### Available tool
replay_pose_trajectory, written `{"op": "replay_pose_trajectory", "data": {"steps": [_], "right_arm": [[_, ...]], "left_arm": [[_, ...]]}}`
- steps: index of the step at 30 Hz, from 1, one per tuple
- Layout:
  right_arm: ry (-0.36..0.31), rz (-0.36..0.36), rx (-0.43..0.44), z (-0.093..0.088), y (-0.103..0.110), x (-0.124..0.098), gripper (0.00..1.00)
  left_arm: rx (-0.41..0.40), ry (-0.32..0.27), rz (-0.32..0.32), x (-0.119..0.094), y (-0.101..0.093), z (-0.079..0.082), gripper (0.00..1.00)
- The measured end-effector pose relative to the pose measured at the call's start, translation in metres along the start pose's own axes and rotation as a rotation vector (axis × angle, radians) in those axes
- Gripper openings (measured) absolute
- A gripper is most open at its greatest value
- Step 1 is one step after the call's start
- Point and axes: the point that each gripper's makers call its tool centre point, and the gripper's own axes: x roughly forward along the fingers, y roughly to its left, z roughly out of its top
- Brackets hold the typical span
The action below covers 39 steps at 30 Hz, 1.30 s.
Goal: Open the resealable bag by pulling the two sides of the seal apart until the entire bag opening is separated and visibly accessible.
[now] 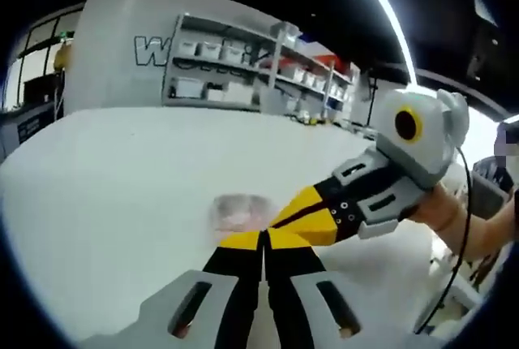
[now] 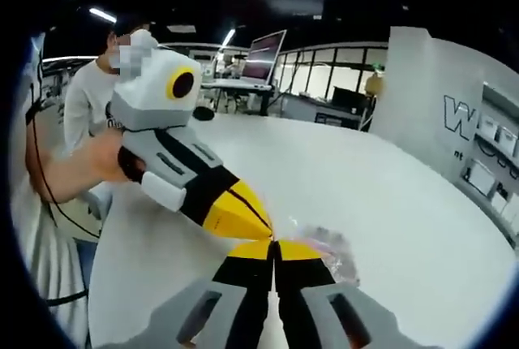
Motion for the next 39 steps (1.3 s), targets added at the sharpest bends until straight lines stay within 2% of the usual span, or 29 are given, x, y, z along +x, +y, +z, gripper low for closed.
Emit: {"op": "replay_pose_trajectory", "data": {"steps": [1,6,14,17,22,29,39], "right_arm": [[-0.014,0.001,0.018,0.001,-0.001,-0.001,0.0],[-0.065,0.002,0.083,0.004,-0.004,-0.004,0.0],[-0.118,0.025,0.127,0.01,-0.003,-0.008,0.0],[-0.144,0.045,0.167,0.012,-0.001,-0.011,0.0],[-0.232,0.107,0.307,0.019,-0.001,-0.02,0.0],[-0.25,0.125,0.353,0.02,-0.002,-0.023,0.0],[-0.227,0.121,0.335,0.018,-0.001,-0.022,0.0]], "left_arm": [[-0.012,-0.024,0.005,0.0,0.002,0.003,0.02],[-0.044,-0.025,0.01,0.001,0.007,0.001,0.06],[-0.154,-0.037,-0.038,0.002,0.003,0.001,0.1],[-0.26,-0.049,-0.1,0.001,-0.002,0.001,0.1],[-0.411,-0.105,-0.191,-0.003,-0.008,0.008,0.1],[-0.424,-0.112,-0.24,-0.001,-0.015,0.01,0.03],[-0.396,-0.114,-0.24,0.0,-0.017,0.009,0.02]]}}
